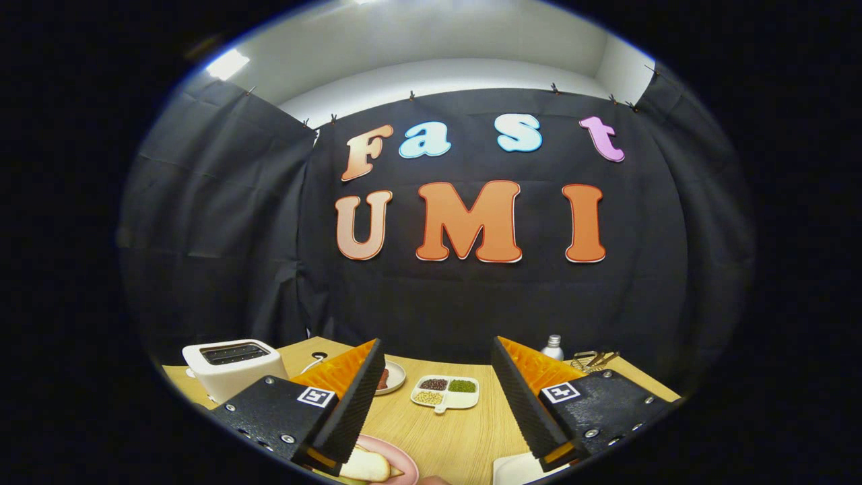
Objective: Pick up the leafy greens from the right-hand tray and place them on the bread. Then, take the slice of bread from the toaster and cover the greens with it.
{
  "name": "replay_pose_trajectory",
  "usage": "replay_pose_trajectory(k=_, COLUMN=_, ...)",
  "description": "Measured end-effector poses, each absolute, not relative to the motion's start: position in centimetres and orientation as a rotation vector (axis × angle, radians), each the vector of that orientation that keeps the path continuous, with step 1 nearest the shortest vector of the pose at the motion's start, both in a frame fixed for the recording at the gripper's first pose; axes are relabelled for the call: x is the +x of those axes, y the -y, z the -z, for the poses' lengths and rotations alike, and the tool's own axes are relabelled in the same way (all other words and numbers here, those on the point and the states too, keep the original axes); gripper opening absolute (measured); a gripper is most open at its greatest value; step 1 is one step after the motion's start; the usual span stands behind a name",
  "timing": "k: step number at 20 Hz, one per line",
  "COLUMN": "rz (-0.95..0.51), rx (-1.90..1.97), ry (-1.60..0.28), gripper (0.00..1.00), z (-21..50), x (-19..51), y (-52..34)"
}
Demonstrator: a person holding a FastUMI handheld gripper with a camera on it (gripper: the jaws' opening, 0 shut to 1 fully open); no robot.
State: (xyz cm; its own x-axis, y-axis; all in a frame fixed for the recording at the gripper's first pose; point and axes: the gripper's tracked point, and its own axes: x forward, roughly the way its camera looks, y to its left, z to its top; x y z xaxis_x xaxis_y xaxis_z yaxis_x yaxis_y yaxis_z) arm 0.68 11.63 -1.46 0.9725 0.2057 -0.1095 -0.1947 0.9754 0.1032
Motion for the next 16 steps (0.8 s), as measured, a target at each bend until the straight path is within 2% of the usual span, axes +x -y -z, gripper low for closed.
replay_pose_trajectory(k=16, rz=-0.201, rx=0.079, ry=-0.103, gripper=0.96, z=0.76, x=0.69, y=-11.26)
